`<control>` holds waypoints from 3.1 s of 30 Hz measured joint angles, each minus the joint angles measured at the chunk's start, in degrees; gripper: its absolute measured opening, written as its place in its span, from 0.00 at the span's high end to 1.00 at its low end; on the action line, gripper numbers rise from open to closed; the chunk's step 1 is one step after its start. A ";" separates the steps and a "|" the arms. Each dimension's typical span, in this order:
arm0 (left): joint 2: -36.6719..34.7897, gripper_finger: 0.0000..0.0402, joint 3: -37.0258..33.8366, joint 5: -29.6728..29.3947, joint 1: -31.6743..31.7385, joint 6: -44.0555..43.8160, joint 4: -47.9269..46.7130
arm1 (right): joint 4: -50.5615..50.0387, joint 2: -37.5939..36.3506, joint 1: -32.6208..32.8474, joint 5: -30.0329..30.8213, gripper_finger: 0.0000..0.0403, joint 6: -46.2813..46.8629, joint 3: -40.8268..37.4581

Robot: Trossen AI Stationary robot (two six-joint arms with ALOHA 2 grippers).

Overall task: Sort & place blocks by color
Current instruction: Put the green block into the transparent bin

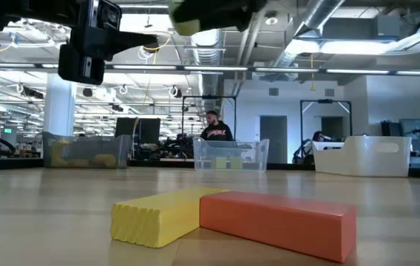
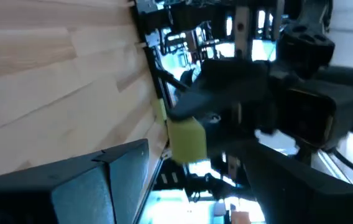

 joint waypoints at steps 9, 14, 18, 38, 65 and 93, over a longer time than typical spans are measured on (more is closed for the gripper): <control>0.00 0.41 0.50 -2.23 -0.02 0.17 -3.98 | 5.09 2.17 -2.00 -0.41 0.68 -0.17 0.01; 0.00 0.41 0.50 -3.39 0.12 -0.57 -5.68 | 6.52 2.15 -2.83 -0.42 0.68 -0.16 0.01; 0.00 0.41 0.50 -3.37 1.27 0.04 -5.66 | 7.36 2.15 -3.60 -0.58 0.68 -0.18 0.01; 0.02 0.54 0.50 0.30 6.46 1.31 -5.81 | 7.23 2.15 -7.54 -3.28 0.68 -1.66 0.01; 0.02 0.84 0.59 3.00 9.35 3.30 -5.86 | 6.53 2.15 -9.02 -4.76 0.68 -3.18 0.01; 0.04 0.86 0.55 7.19 23.54 6.86 -10.79 | -26.57 -12.18 -10.67 -4.33 0.29 5.77 0.05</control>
